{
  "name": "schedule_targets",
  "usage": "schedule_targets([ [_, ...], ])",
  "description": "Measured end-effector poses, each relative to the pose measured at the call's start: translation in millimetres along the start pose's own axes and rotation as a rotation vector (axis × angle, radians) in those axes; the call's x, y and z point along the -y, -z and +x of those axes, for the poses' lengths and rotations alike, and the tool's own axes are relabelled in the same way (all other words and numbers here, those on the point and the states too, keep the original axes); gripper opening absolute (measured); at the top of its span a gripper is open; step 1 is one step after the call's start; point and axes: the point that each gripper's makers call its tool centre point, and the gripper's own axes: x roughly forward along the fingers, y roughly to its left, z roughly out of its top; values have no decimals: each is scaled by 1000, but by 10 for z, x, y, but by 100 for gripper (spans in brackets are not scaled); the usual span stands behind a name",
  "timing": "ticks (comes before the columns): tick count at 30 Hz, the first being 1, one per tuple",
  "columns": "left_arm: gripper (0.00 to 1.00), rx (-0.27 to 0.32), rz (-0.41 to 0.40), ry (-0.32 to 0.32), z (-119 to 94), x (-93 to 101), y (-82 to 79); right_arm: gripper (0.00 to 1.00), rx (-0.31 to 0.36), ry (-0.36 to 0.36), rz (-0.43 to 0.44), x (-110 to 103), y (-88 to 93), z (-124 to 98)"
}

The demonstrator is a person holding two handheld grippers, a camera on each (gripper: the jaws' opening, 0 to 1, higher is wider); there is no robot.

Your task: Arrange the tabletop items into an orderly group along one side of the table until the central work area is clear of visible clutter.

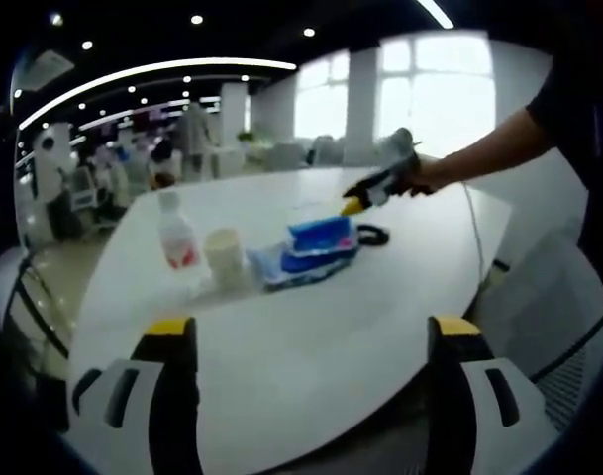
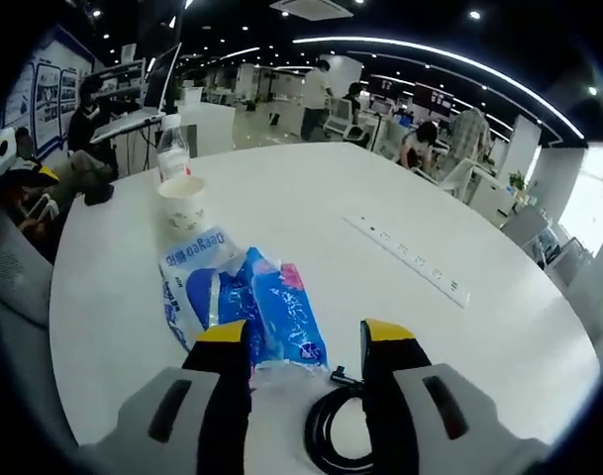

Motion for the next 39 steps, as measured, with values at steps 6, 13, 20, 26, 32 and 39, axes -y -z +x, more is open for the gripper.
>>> schedule_targets([
  [6, 94, 0, -2, -3, -5, -10, 5, 48, -9, 12, 10, 70, 96, -77],
  [13, 96, 4, -7, -5, -9, -18, -1, 51, -22, 27, 30, 155, 286, -182],
  [20, 98, 7, -4, -4, -3, -10, -14, 54, -59, 28, 51, 155, 530, -219],
  [26, 100, 9, 1, -3, 0, -8, -20, 55, -94, 19, 66, 109, 717, -210],
  [32, 100, 2, 1, -5, 4, -13, -9, 55, -129, 8, 79, 80, 885, -180],
  [39, 100, -10, -5, 4, 12, -2, 15, 53, -145, 12, 112, 91, 988, -149],
])
